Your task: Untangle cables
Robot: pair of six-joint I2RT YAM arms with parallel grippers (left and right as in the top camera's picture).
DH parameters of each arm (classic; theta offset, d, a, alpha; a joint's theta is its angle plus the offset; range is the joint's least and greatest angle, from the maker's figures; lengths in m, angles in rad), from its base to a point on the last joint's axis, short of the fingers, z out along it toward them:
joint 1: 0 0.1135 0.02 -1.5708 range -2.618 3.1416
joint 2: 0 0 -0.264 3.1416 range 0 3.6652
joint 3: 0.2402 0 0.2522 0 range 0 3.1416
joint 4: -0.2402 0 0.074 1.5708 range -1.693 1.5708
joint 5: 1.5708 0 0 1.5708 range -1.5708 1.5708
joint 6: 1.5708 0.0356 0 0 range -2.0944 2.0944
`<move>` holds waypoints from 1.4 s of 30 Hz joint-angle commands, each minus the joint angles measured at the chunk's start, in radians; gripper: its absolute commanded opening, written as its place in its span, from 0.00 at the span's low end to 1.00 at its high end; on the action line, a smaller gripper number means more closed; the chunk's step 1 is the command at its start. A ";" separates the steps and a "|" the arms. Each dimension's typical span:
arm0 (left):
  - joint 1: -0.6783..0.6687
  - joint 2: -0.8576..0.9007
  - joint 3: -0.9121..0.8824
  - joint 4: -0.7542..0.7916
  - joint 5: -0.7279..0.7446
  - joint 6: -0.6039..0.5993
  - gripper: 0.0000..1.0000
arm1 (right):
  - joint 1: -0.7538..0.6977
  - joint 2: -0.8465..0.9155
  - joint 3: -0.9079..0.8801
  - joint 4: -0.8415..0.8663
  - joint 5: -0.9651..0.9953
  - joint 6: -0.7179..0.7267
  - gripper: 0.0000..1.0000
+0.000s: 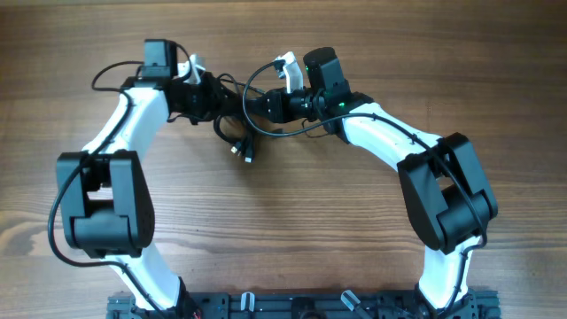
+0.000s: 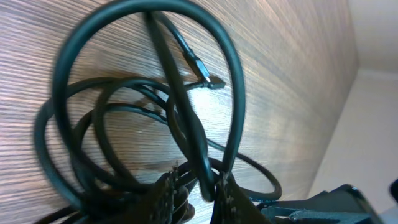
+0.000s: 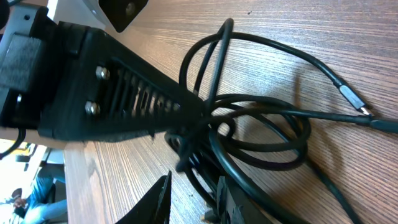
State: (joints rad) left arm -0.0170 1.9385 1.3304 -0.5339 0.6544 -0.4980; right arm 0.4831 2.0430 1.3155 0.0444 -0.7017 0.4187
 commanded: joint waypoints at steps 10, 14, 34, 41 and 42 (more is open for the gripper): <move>-0.020 -0.018 0.004 0.004 0.001 0.051 0.26 | 0.004 0.007 -0.001 -0.005 0.005 0.002 0.29; -0.020 -0.018 0.004 0.002 0.037 0.102 0.27 | 0.004 0.007 -0.001 -0.017 0.005 0.013 0.30; -0.012 -0.020 0.004 -0.002 0.067 0.132 0.24 | -0.006 0.007 -0.001 -0.054 0.032 0.108 0.31; -0.018 -0.020 0.004 -0.018 0.067 0.155 0.23 | -0.007 0.007 -0.001 -0.079 0.080 0.143 0.34; -0.021 -0.020 0.004 -0.018 0.067 0.155 0.24 | -0.007 0.007 -0.001 -0.085 0.092 0.150 0.34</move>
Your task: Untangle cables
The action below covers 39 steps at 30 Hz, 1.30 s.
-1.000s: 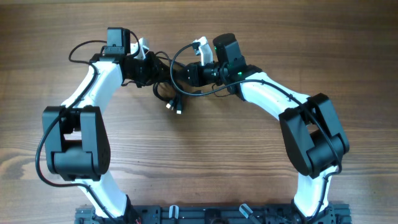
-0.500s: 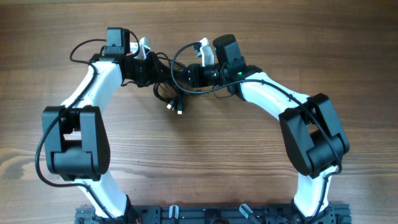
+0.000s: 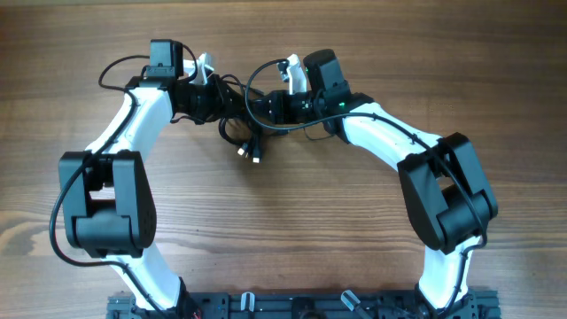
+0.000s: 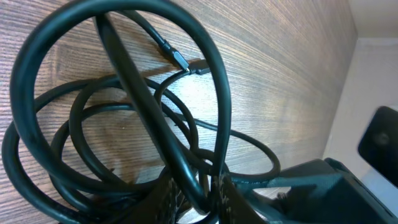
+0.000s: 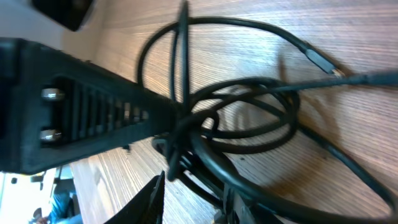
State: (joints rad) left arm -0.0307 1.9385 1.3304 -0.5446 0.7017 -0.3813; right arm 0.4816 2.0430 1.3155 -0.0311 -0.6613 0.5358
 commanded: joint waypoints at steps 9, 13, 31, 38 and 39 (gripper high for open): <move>-0.013 -0.020 0.004 -0.005 0.044 0.101 0.23 | -0.005 0.007 -0.001 -0.044 0.092 0.065 0.36; -0.005 -0.022 0.004 0.002 0.108 0.151 0.23 | -0.005 0.007 -0.001 -0.050 0.105 0.070 0.37; -0.039 -0.022 0.004 -0.018 -0.027 0.172 0.21 | -0.005 0.007 -0.001 -0.057 0.119 0.067 0.38; -0.071 -0.022 0.004 -0.037 -0.117 0.172 0.15 | -0.005 0.007 -0.001 -0.057 0.119 0.066 0.38; -0.071 -0.022 0.004 -0.045 -0.116 0.170 0.15 | -0.005 0.007 -0.001 -0.057 0.119 0.066 0.38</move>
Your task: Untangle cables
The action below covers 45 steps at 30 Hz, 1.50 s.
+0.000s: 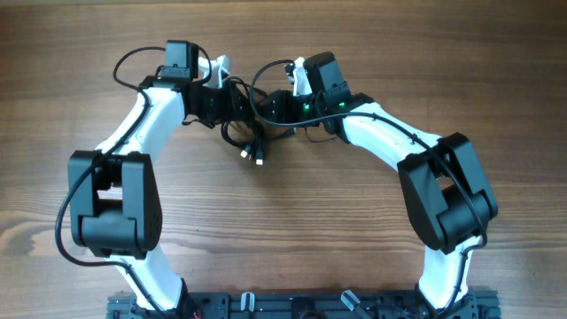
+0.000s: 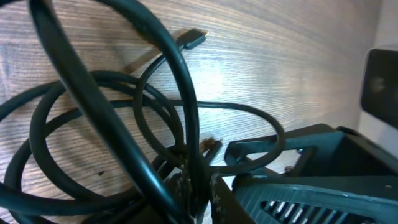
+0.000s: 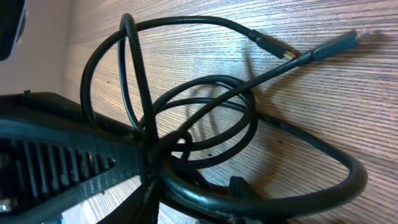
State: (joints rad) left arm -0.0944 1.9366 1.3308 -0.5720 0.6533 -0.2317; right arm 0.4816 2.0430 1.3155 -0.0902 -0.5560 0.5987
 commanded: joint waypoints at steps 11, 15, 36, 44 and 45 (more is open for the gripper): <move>0.002 -0.040 0.005 -0.051 -0.068 0.019 0.41 | -0.005 0.007 -0.001 0.002 0.014 0.003 0.38; 0.007 -0.103 0.005 -0.055 -0.086 0.014 0.45 | -0.005 0.007 -0.001 0.003 0.014 0.003 0.39; -0.114 -0.116 0.001 -0.118 -0.389 -0.052 0.30 | -0.005 0.007 -0.001 0.000 0.014 0.003 0.39; -0.117 -0.115 -0.039 -0.024 -0.420 -0.094 0.31 | -0.005 0.007 -0.001 0.000 0.014 0.001 0.39; -0.117 -0.115 -0.039 -0.019 -0.420 -0.095 0.31 | -0.005 0.007 -0.001 0.000 0.014 -0.001 0.39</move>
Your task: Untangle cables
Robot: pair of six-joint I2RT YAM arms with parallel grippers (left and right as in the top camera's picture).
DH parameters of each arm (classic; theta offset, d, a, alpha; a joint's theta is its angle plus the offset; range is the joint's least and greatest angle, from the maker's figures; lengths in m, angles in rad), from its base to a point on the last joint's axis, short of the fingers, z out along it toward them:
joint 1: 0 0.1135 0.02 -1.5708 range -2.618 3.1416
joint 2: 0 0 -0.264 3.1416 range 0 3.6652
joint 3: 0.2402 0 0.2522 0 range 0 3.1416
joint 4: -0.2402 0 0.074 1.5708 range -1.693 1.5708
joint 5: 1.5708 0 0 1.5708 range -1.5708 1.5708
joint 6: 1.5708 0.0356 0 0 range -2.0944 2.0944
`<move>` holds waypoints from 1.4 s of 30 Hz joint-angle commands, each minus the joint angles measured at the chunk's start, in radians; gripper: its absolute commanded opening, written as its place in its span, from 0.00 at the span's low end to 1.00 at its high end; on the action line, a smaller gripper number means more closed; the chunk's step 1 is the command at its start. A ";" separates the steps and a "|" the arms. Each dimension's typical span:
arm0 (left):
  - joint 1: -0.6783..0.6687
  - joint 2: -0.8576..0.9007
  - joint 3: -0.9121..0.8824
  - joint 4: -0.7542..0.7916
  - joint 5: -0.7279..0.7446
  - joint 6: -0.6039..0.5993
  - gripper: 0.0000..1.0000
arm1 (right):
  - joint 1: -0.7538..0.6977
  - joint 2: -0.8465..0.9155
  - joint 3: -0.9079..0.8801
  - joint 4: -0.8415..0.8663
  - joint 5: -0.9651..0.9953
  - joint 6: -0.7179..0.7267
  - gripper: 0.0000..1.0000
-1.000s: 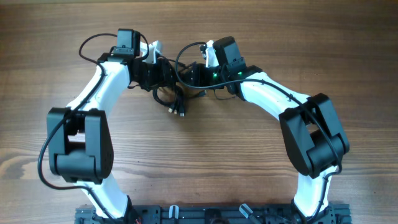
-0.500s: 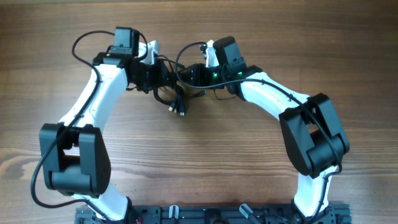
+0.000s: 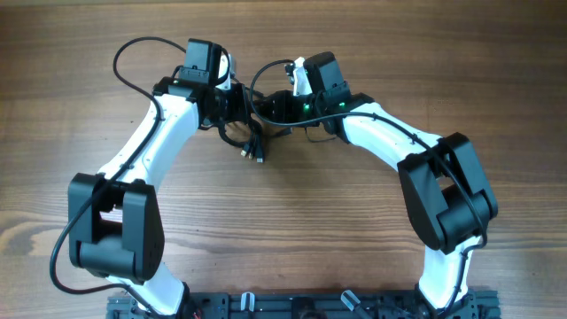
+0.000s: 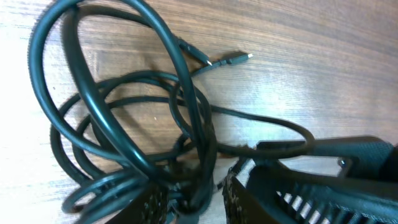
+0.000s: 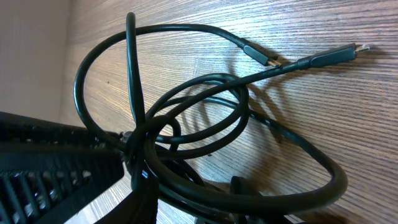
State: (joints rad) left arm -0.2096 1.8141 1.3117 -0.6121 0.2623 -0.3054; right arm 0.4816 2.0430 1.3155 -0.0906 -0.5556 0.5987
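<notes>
A tangle of black cables point(image 3: 248, 133) lies at the back middle of the table, its plug ends point(image 3: 254, 156) pointing toward the front. My left gripper point(image 3: 237, 106) meets it from the left. In the left wrist view the jaws point(image 4: 194, 199) stand open with a thick strand and thinner loops point(image 4: 124, 124) between them. My right gripper point(image 3: 264, 108) comes in from the right. In the right wrist view it point(image 5: 191, 199) is shut on a thick cable, and the loops point(image 5: 193, 118) fan out ahead. Two plugs point(image 5: 336, 55) rest on the wood.
The wooden table point(image 3: 354, 221) carries only the cables. The two grippers sit almost nose to nose: the right one's ribbed body point(image 4: 323, 180) fills the left wrist view's lower right, and the left one's body point(image 5: 50, 168) fills the right wrist view's lower left.
My left gripper has opened, its fingers now wider apart around the strands, and its wrist has shifted right and swung round. The right gripper has kept its place and its hold.
Both grippers were shut on the tangle at the back middle, close together. Over the later moments the left arm moved rightward and the tangle shifted a little with it. Now the left jaws are open while the right still holds the thick cable.
</notes>
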 commanded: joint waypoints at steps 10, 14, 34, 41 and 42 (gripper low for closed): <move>-0.003 0.036 -0.020 0.019 -0.028 -0.045 0.21 | -0.005 0.007 -0.001 0.001 0.014 -0.016 0.39; -0.003 0.045 -0.020 0.018 -0.024 -0.048 0.19 | -0.005 0.007 -0.001 0.001 0.014 -0.016 0.39; -0.002 0.090 -0.019 0.035 0.024 -0.047 0.11 | -0.005 0.007 -0.001 0.000 0.013 -0.023 0.39; -0.002 0.081 -0.018 0.043 0.045 -0.046 0.07 | -0.005 0.007 -0.001 0.000 0.014 -0.024 0.39; -0.002 0.075 -0.018 0.043 0.052 -0.046 0.17 | -0.005 0.007 -0.001 0.000 0.013 -0.024 0.39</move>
State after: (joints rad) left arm -0.2108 1.8759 1.3048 -0.5674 0.3084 -0.3538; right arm 0.4816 2.0430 1.3155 -0.0914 -0.5556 0.5972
